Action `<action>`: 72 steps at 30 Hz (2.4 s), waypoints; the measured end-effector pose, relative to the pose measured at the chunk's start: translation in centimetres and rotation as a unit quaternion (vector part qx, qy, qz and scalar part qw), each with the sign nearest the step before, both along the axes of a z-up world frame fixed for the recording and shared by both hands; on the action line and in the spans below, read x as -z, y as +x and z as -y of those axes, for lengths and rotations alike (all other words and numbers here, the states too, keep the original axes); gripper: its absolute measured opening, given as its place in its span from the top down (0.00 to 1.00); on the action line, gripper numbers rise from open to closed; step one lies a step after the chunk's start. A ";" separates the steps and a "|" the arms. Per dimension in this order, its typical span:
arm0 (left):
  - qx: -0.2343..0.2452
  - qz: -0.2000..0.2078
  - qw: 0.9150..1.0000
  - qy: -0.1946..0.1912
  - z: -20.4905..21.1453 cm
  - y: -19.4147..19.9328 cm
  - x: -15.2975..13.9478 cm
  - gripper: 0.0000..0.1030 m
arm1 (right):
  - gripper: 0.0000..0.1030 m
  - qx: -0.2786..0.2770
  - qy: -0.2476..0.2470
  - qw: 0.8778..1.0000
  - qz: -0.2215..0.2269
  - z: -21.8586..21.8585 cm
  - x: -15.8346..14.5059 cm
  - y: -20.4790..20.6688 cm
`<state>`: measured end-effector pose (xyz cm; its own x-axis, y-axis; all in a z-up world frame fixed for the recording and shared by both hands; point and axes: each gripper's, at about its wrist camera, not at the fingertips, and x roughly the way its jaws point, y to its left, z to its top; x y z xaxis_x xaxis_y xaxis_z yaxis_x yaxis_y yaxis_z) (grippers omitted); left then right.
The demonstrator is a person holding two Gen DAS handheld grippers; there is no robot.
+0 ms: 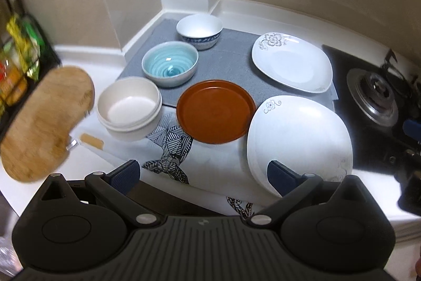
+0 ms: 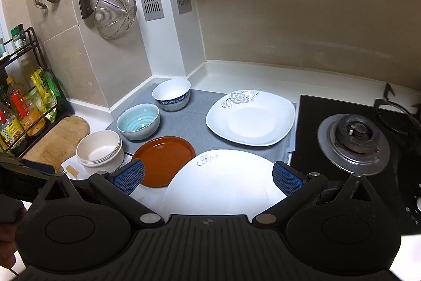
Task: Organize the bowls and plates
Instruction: 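Move the left tool down to the orange plate and grasp its rim, then carry the orange plate with the left tool onto the large white floral plate, release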
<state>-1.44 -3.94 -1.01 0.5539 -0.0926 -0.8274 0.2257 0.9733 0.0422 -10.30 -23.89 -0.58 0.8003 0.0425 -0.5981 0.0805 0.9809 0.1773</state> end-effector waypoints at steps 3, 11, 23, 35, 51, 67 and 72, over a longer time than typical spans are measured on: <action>-0.024 -0.029 0.999 -0.034 -1.2 1.0 1.1 0.00 | 0.00 -0.017 0.015 1.000 0.002 0.7 0.7 1.3; -0.076 -0.086 0.987 -0.109 -5.1 4.8 4.5 0.00 | 0.00 -0.021 0.010 0.999 -0.041 -0.3 3.4 8.0; -0.109 -0.158 0.960 -0.202 -6.7 12.3 9.6 0.01 | 0.00 -0.032 0.017 0.992 -0.122 -2.1 6.7 18.8; -0.203 -0.181 0.943 -0.189 -6.0 15.1 11.8 0.08 | 0.11 -0.115 0.060 0.973 -0.190 -1.9 10.9 26.4; -0.249 -0.174 0.930 -0.209 -5.8 16.8 12.4 0.73 | 0.72 -0.177 -0.003 0.958 -0.225 -3.6 13.8 28.4; -0.233 -0.140 0.940 -0.205 -7.1 15.3 10.8 0.95 | 0.93 -0.151 -0.002 0.971 -0.187 -2.4 12.5 28.4; -0.221 -0.133 0.943 -0.209 -6.8 15.1 10.3 0.95 | 0.93 -0.141 0.002 0.974 -0.177 -1.9 11.7 28.2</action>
